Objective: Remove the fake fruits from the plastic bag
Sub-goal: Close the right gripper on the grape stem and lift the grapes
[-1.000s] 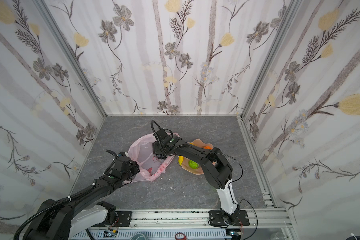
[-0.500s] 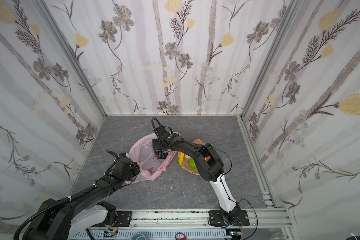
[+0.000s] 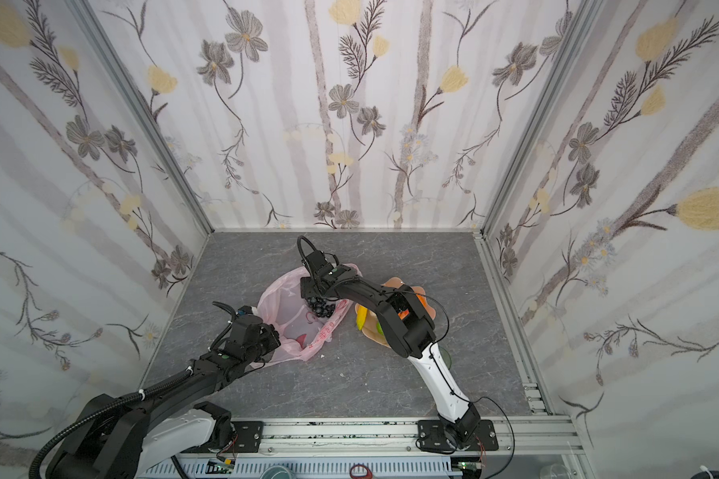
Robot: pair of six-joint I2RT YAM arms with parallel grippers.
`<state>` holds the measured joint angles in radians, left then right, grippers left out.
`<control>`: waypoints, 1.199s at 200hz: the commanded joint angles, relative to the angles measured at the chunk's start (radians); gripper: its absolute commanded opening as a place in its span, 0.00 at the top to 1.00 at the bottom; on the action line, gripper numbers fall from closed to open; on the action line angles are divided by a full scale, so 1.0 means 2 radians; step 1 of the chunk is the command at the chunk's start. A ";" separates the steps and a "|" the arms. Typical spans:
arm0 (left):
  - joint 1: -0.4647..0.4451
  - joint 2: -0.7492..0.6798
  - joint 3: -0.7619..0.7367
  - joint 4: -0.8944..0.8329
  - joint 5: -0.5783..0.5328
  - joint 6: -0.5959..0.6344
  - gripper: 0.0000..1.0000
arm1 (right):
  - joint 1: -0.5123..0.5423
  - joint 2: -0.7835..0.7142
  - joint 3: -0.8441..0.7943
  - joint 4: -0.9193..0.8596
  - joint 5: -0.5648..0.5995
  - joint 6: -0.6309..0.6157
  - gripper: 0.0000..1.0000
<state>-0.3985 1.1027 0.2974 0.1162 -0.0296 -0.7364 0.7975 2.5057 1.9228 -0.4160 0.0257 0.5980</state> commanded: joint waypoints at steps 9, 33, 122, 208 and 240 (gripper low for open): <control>0.000 0.003 -0.004 0.016 -0.001 -0.004 0.94 | 0.003 0.022 0.031 -0.014 0.010 0.002 0.18; 0.000 0.005 -0.007 0.021 0.002 -0.005 0.94 | 0.003 0.046 0.058 -0.031 0.016 0.002 0.18; 0.000 -0.001 -0.011 0.030 0.009 -0.009 0.95 | 0.008 0.069 0.098 -0.053 0.036 -0.012 0.36; 0.000 -0.013 -0.018 0.030 0.016 -0.012 0.95 | 0.025 0.037 0.065 -0.043 0.024 -0.008 0.67; 0.000 -0.008 -0.015 0.030 0.021 -0.014 0.94 | 0.029 0.003 0.012 -0.006 0.020 -0.004 0.70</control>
<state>-0.3985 1.0805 0.2634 0.1600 0.0040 -0.7528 0.8543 2.5549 1.9976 -0.5060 0.0681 0.5827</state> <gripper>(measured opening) 0.056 0.306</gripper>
